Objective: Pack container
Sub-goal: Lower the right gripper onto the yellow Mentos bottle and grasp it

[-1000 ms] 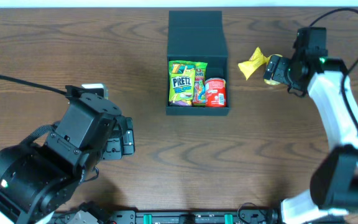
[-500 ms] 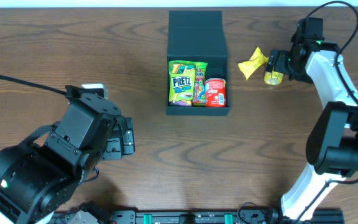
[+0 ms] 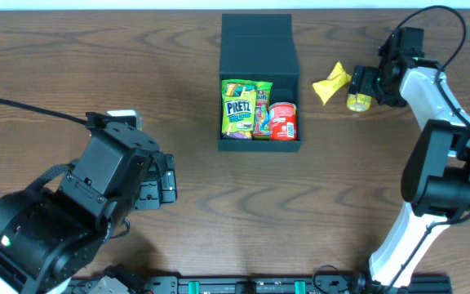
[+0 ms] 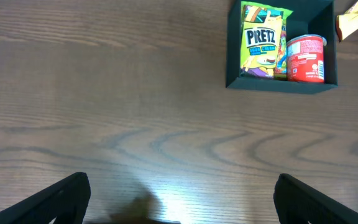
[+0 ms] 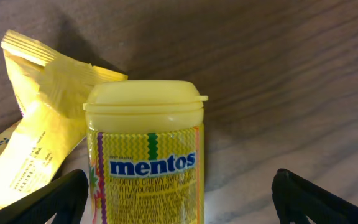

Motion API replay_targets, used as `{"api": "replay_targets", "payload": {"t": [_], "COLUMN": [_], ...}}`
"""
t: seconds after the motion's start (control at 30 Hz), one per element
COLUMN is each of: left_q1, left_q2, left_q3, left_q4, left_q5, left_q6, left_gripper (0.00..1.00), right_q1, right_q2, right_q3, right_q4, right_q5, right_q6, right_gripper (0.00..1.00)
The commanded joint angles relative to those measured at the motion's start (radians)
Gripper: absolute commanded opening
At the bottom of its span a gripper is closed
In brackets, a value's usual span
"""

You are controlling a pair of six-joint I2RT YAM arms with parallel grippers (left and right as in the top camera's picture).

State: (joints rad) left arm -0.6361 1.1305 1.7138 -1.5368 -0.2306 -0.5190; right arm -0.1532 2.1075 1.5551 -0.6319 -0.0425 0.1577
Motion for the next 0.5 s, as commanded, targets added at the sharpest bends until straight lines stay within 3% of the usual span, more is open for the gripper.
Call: {"api": "replay_targets", "payload": {"t": [0.0,0.2,0.47], "left_q1": [0.001,0.001,0.001], "left_q2": [0.000,0.000,0.000], "left_q3": [0.010,0.010,0.010], "left_q4": [0.000,0.000,0.000], "left_q5": [0.003,0.003,0.003], "left_q6": [0.010,0.010,0.010], "left_gripper": [0.95,0.95,0.95], "right_q1": [-0.003,-0.001,0.009], "right_q2": [0.021,0.022,0.024], "right_q3": [0.019,0.019,0.019], "right_q4": [0.013,0.043,0.045], "right_q5": [-0.020,-0.022,-0.022], "right_q6": [-0.017,-0.017,-0.017], "right_gripper": [0.92,0.80,0.45]}}
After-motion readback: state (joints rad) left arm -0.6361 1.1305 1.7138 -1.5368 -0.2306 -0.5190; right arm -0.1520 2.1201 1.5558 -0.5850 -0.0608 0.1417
